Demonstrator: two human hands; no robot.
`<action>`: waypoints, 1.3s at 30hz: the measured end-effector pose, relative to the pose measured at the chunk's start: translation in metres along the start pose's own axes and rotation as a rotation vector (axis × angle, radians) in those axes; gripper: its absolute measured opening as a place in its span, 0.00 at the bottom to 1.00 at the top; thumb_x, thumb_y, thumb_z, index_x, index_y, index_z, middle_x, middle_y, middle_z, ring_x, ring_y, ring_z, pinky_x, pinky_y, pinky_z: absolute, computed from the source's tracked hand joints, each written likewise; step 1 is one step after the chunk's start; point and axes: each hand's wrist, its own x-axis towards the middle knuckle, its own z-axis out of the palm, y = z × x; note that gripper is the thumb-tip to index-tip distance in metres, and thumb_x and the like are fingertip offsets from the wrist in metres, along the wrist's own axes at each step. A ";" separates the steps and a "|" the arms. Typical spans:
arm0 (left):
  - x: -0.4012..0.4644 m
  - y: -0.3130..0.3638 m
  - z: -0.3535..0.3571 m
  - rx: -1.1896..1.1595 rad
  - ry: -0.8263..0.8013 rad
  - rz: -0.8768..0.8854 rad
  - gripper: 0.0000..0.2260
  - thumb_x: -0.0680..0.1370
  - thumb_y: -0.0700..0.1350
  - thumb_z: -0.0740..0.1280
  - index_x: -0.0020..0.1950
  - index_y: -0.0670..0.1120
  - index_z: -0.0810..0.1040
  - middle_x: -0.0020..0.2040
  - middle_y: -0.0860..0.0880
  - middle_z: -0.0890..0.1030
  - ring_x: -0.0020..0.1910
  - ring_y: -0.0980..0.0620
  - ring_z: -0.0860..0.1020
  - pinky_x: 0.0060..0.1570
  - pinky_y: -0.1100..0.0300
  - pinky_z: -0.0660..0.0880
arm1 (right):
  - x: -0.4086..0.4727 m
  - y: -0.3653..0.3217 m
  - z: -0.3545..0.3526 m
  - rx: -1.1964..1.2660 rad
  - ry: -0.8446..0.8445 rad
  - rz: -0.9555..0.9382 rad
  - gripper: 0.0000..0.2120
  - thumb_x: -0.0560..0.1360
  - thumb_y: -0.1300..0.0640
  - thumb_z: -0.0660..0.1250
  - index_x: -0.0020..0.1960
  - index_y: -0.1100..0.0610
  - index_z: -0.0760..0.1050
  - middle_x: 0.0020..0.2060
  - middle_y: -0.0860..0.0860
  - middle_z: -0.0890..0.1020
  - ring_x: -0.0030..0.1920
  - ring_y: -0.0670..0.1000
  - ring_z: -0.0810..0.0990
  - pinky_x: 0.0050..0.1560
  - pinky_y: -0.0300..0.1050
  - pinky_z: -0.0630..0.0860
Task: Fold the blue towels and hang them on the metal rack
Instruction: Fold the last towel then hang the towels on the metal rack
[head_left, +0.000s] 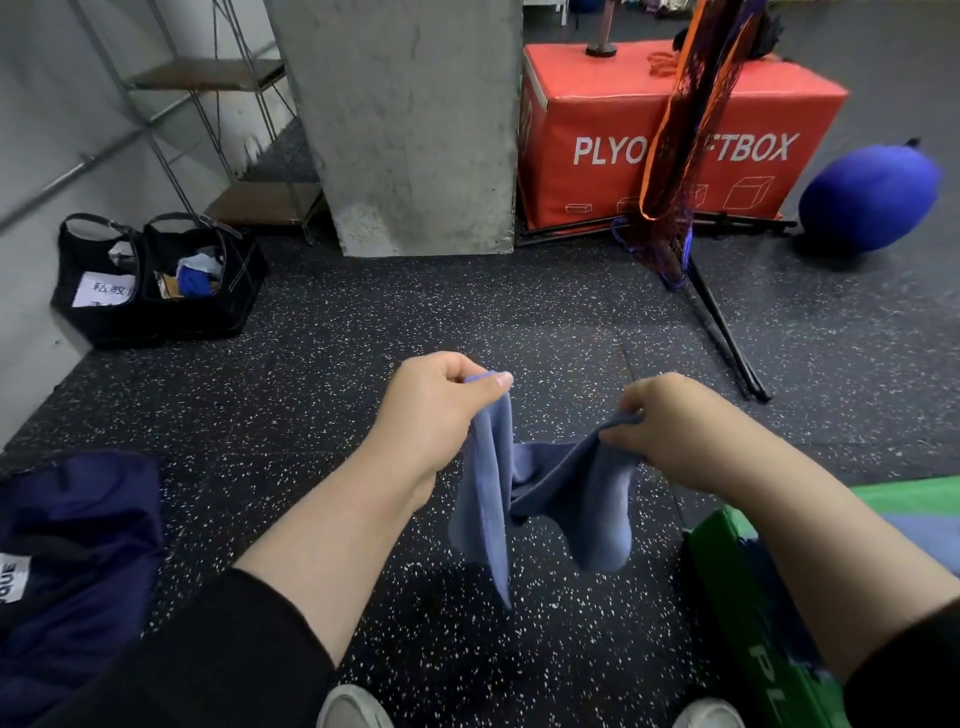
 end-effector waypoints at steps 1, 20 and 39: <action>-0.001 0.000 0.001 0.002 -0.011 -0.001 0.10 0.77 0.49 0.75 0.43 0.42 0.83 0.37 0.45 0.81 0.36 0.52 0.76 0.43 0.54 0.75 | 0.000 0.000 0.001 0.072 0.032 -0.031 0.10 0.76 0.52 0.73 0.37 0.51 0.77 0.36 0.54 0.82 0.36 0.52 0.78 0.32 0.41 0.68; -0.014 0.009 0.028 -0.153 -0.017 -0.022 0.10 0.74 0.50 0.76 0.42 0.43 0.85 0.45 0.35 0.84 0.40 0.48 0.79 0.54 0.37 0.79 | 0.003 -0.021 0.025 0.823 0.097 -0.126 0.11 0.79 0.55 0.69 0.42 0.60 0.82 0.40 0.62 0.85 0.43 0.61 0.86 0.47 0.62 0.84; -0.029 0.021 0.040 0.155 0.058 0.209 0.09 0.80 0.42 0.69 0.56 0.50 0.87 0.52 0.57 0.85 0.53 0.59 0.81 0.53 0.63 0.76 | 0.002 -0.025 0.028 0.838 0.117 -0.182 0.22 0.70 0.45 0.61 0.46 0.64 0.79 0.42 0.69 0.80 0.41 0.70 0.78 0.51 0.75 0.75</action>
